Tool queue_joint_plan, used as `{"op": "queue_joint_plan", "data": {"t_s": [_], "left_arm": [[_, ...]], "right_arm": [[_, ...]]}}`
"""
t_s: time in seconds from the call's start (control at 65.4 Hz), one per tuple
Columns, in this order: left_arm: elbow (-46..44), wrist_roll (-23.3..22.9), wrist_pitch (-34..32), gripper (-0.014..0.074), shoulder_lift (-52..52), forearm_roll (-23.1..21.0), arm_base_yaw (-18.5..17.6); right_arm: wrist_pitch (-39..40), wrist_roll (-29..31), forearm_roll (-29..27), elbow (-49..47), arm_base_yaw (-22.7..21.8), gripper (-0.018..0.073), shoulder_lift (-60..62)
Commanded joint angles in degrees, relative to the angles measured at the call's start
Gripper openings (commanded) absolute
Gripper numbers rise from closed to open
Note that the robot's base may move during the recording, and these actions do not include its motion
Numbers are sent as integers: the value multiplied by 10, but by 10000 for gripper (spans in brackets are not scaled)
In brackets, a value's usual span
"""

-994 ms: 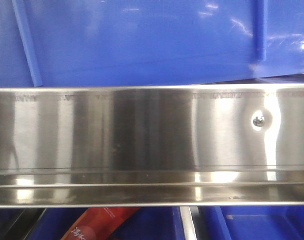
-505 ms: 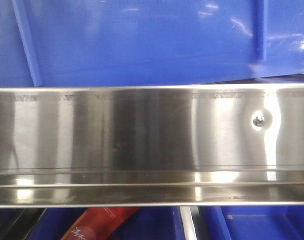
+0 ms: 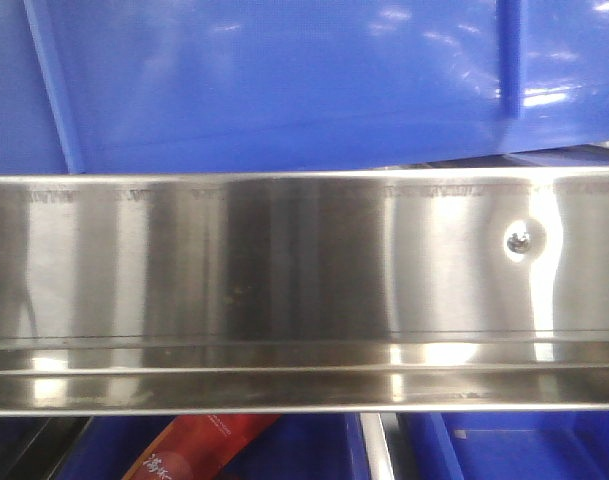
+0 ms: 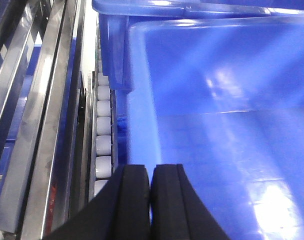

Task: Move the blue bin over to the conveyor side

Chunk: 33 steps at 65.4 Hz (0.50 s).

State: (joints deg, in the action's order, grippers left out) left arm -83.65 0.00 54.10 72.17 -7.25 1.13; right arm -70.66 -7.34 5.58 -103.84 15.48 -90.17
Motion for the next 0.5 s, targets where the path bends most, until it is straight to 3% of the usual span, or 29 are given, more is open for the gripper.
{"op": "queue_joint_plan", "data": {"t_s": [0.0,0.489], "left_arm": [[-5,0,-3,-7,-2,-5,-2],[-5,0,-3,-7,-2,-5,-2]], "right_arm": [[7,-2,2,1,-1,265,0],[7,23,2,1,-1,265,-4]]}}
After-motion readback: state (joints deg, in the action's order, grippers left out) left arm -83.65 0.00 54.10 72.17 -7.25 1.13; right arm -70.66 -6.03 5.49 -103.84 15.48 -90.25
